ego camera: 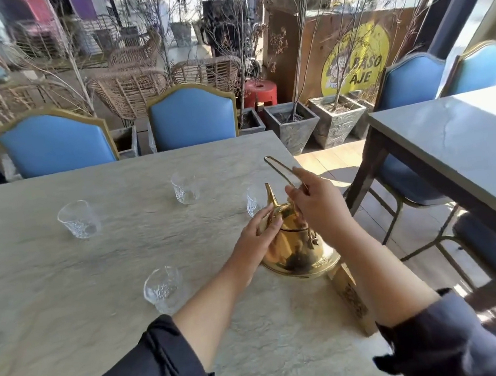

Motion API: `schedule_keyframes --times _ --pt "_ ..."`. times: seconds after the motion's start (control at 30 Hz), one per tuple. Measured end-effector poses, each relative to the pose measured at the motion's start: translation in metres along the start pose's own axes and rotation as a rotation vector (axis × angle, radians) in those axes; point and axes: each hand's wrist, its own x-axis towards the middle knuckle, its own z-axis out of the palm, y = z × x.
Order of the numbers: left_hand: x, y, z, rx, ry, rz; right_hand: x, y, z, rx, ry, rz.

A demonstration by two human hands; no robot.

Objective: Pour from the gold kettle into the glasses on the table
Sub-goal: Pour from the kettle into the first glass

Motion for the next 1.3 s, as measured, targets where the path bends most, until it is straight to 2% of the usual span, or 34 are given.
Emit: schedule_keyframes --times 0.17,0.3,0.83,1.3 --pt "0.008 -0.004 0.001 -0.009 -0.001 -0.022 0.024 -0.004 0.001 -0.086 -0.049 -0.055" --pt "0.01 -0.004 0.001 -0.053 -0.011 -0.056 0.038 -0.004 0.008 -0.156 -0.095 -0.02" --pt "0.02 0.004 -0.002 -0.066 0.032 -0.145 0.065 -0.022 0.016 -0.312 -0.114 -0.007" --pt "0.018 0.008 0.001 -0.103 0.02 -0.186 0.068 -0.024 0.015 -0.327 -0.154 -0.003"
